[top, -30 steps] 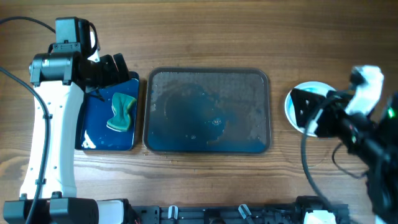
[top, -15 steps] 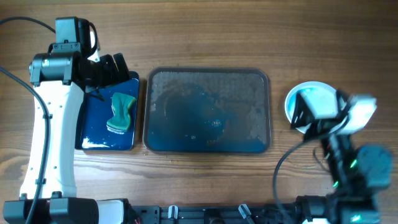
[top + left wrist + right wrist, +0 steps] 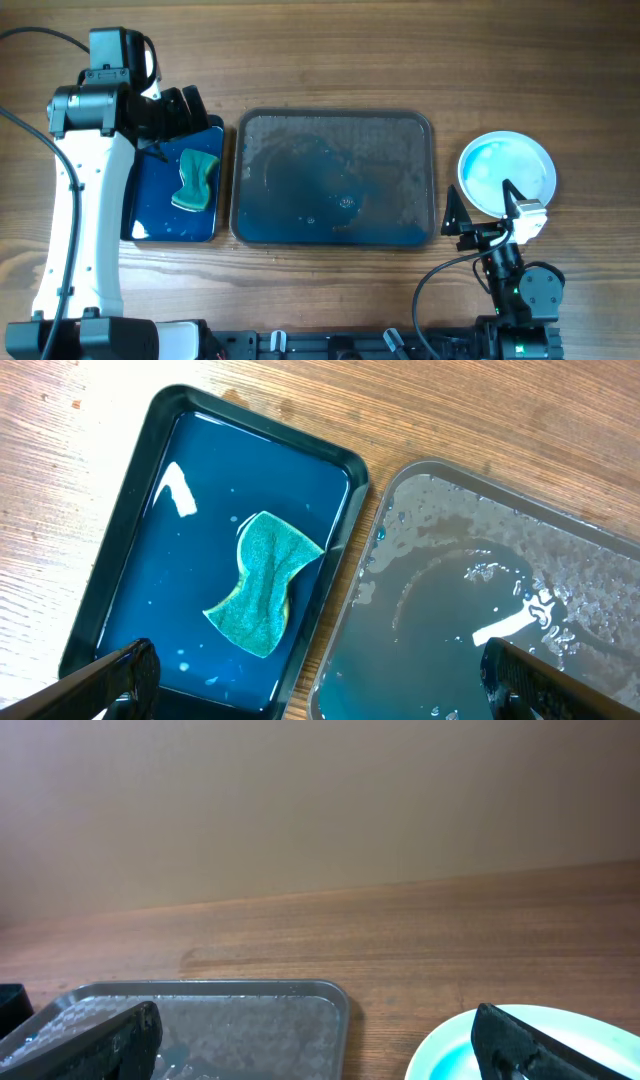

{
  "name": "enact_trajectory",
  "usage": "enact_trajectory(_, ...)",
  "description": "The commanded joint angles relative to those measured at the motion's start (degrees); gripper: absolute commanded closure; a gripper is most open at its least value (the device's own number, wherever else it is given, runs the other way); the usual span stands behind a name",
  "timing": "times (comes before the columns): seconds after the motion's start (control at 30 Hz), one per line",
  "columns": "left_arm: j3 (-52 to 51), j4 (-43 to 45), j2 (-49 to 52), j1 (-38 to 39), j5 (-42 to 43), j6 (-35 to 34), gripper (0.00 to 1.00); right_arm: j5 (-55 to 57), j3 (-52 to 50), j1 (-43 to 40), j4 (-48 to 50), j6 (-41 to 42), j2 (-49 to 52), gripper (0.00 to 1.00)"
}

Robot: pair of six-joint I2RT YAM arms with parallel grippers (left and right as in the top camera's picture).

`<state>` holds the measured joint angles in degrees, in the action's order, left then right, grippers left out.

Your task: Clean dirty plates on tray and stack at the side

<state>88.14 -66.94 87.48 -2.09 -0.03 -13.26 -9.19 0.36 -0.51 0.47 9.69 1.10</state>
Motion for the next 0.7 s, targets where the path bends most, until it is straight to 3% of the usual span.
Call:
enact_trajectory(0.0, 0.3, 0.0, 0.3, 0.1, 0.7, -0.9, 0.00, -0.7, -0.1, 0.3, 0.3, -0.7, -0.9, 0.00)
enact_trajectory(0.2, 0.3, 0.0, -0.4, -0.1, 0.6, -0.9, 0.00, -0.7, -0.1, 0.3, 0.3, -0.7, -0.9, 0.00)
enact_trajectory(0.3, -1.4, 0.9, -6.4, 0.1, 0.0, -0.5, 0.00, -0.7, -0.1, 0.3, 0.3, -0.7, -0.8, 0.00)
enact_trajectory(0.4, -12.3, 16.5, -18.7, 0.1, 2.2, -0.5, 0.00, -0.7, -0.1, 0.3, 0.3, -0.7, -0.8, 0.00)
enact_trajectory(0.47, -29.1, 32.8, -33.2, 0.1, 4.0, -0.5, 0.00, -0.7, -0.1, 0.3, 0.3, -0.7, -0.8, 0.00)
enact_trajectory(0.57, -53.4, 48.7, -55.8, 0.1, 4.2, 2.5, 0.00, -0.7, -0.1, 0.3, 0.3, -0.7, -0.8, 0.00)
enact_trajectory(0.67, -67.7, 59.1, -68.1, 0.1, 4.1, 2.8, 0.00, -0.7, -0.1, 0.3, 0.3, -0.7, -0.8, 0.00)
